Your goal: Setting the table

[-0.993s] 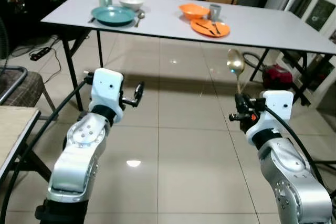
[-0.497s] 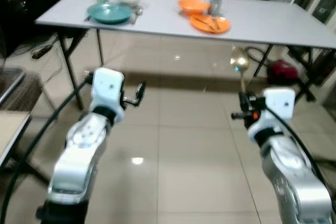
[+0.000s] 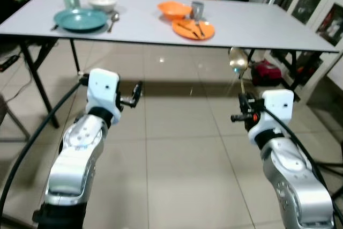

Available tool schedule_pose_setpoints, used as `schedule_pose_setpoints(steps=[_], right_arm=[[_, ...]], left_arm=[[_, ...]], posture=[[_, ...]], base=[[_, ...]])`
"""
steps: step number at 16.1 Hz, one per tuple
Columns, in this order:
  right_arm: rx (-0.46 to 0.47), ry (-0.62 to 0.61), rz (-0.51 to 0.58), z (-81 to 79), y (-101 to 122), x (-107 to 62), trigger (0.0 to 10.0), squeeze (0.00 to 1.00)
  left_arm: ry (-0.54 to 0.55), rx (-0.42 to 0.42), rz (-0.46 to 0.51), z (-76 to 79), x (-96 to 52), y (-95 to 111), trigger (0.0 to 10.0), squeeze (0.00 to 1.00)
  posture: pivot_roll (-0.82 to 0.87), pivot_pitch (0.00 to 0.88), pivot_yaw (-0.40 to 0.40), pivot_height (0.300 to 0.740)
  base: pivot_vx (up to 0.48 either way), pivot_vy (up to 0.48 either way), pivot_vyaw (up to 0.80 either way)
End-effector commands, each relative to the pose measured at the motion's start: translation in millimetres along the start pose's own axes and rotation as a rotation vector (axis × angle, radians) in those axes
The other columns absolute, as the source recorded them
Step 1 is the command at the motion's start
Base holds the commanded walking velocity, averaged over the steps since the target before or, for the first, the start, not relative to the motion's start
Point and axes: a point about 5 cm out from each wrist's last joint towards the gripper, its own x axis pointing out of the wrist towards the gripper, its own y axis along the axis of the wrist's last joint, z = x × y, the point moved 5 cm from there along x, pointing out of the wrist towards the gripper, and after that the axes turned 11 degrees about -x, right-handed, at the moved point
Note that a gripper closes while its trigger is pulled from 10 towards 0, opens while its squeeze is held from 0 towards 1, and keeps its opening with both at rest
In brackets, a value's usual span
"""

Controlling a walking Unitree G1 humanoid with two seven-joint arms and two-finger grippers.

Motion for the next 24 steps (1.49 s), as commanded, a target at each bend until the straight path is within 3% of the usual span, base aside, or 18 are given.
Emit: schedule_pose_setpoints(steps=[1, 24], right_arm=[[-0.017, -0.040, 0.010, 12.3, 2.4, -1.5, 10.0, 0.00], [-0.020, -0.006, 0.018, 6.8, 3.2, -0.8, 10.0, 0.00]], left_arm=[[-0.043, -0.005, 0.010, 12.6, 2.6, 2.1, 10.0, 0.00], [-0.052, 0.005, 0.003, 12.4, -0.6, -0.9, 10.0, 0.00]], posture=[[-0.02, 0.000, -0.063, 0.740], [-0.01, 0.000, -0.080, 0.740]], base=[[0.371, 0.000, 0.00], [0.373, 0.000, 0.00]])
